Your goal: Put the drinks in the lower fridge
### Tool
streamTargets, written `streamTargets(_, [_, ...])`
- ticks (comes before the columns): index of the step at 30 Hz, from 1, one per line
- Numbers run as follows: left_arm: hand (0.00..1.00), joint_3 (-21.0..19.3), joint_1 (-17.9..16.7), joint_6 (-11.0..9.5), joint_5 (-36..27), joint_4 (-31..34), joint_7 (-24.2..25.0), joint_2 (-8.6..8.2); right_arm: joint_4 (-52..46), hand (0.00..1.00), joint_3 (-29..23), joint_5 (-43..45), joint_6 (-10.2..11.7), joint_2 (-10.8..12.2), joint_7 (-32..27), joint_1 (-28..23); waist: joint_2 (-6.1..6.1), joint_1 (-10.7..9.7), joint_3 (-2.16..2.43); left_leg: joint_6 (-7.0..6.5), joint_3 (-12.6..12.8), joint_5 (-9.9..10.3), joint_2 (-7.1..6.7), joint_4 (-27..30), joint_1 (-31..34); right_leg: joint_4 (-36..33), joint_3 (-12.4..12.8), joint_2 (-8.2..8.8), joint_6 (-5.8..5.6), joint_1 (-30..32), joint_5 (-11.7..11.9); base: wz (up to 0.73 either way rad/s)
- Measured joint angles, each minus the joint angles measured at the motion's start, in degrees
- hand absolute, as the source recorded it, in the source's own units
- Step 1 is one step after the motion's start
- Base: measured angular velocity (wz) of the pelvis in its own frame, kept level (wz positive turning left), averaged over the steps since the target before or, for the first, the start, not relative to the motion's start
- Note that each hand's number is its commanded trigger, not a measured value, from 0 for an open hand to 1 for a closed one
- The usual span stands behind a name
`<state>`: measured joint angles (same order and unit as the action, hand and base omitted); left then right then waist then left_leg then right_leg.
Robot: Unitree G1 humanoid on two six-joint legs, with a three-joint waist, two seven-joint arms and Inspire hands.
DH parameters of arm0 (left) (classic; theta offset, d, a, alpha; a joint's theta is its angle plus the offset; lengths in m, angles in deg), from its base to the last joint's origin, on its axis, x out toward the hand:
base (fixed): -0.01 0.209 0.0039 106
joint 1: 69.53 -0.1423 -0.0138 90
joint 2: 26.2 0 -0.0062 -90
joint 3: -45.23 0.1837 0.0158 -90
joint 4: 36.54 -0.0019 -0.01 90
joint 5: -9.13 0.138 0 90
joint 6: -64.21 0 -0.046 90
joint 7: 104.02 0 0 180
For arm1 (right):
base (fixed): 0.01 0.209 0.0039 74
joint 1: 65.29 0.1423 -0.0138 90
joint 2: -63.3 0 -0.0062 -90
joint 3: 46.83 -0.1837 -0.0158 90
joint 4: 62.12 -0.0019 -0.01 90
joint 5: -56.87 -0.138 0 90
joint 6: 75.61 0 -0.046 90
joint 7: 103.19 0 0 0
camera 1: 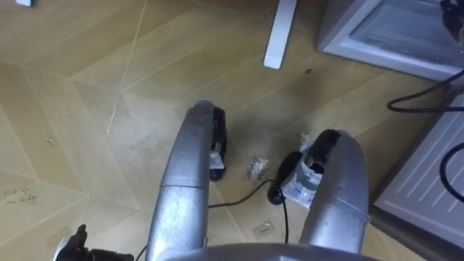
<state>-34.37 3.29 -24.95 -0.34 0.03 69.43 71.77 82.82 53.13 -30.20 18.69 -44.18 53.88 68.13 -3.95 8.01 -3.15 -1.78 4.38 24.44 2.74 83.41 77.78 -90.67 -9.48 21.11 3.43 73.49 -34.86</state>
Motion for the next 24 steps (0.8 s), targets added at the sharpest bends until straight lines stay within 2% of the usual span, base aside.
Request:
streamTargets(7, [0.0, -0.1, -0.3, 0.0, 0.0, 0.0, 1.3, 0.27, -0.1, 0.0, 0.1, 0.1, 0.0, 0.0, -1.6, -0.4, 0.09, 1.2, 0.04, 0.79, -0.7, -0.3, 0.42, -0.3, -0.8, 0.2, -1.1, -0.13, 0.78, -1.2, -0.3, 0.01])
streamTargets(10, [0.0, 0.1, -0.3, -0.1, 0.0, 0.0, 2.5, 0.31, 0.1, 0.0, 0.1, 0.1, 0.0, 0.0, -1.4, -2.0, 0.64, 2.3, -0.02, 1.19, -1.4, -0.1, 0.53, -0.8, -2.5, 1.3, -2.5, -0.41, 1.21, -3.8, -0.5, 0.0])
streamTargets(12, [0.0, 0.7, -0.4, 0.0, 0.1, 0.2, 3.2, 0.36, 0.7, 0.0, 0.1, 0.3, 0.1, 0.0, -1.1, -3.2, 0.76, 3.0, -0.04, 1.32, -1.5, -0.1, 0.47, -2.3, -4.4, 2.8, -2.9, -0.64, 1.17, -5.9, -0.5, 0.0])
streamTargets(14, [0.0, 1.3, -0.5, 0.0, -0.1, 0.6, 3.6, 0.41, 0.8, 0.0, 0.1, 1.5, 0.1, 0.0, 0.5, -5.2, 0.78, 3.5, -0.03, 1.65, -1.6, -0.3, 0.48, -4.5, -6.3, 5.2, -3.4, -1.21, 0.66, -7.9, -0.2, 0.0])
streamTargets(16, [0.0, 1.9, -0.7, 0.3, 0.0, 0.6, 3.9, 0.48, 0.9, 0.0, 1.4, 2.6, 0.1, 0.0, 4.2, -8.7, 0.85, 3.7, 0.01, 2.4, -1.7, -0.8, 0.51, -7.6, -9.6, 8.6, -4.1, -1.88, 0.14, -11.2, 0.6, 0.0])
streamTargets(20, [0.0, 1.9, -0.1, 0.3, -0.2, 0.6, 4.4, 0.48, 3.2, 0.0, 3.6, 5.1, -0.1, 0.0, 12.2, -14.6, 0.97, 3.6, 0.14, 2.79, -2.2, -1.3, 0.66, -13.3, -15.1, 15.2, -6.6, -2.63, -0.3, -17.7, 1.9, 0.0])
streamTargets(22, [0.0, 2.2, 0.8, 0.4, -0.1, 0.2, 4.4, 0.44, 3.2, 0.0, 3.8, 9.5, -0.1, 0.4, 16.4, -18.8, 0.99, 3.2, 0.15, 2.62, -2.3, -1.8, 0.72, -17.1, -18.9, 19.6, -6.9, -4.43, -0.87, -21.5, 3.0, 0.0])
streamTargets(24, [0.0, 2.3, 2.2, 0.2, -0.1, -0.7, 4.5, 0.07, 3.6, 0.0, 4.3, 15.9, 0.1, 1.2, 19.5, -22.3, 1.19, 3.2, 0.28, 2.94, -2.7, -2.1, 0.92, -20.0, -21.9, 23.4, -8.0, -5.48, -1.05, -25.0, 4.0, -0.1])
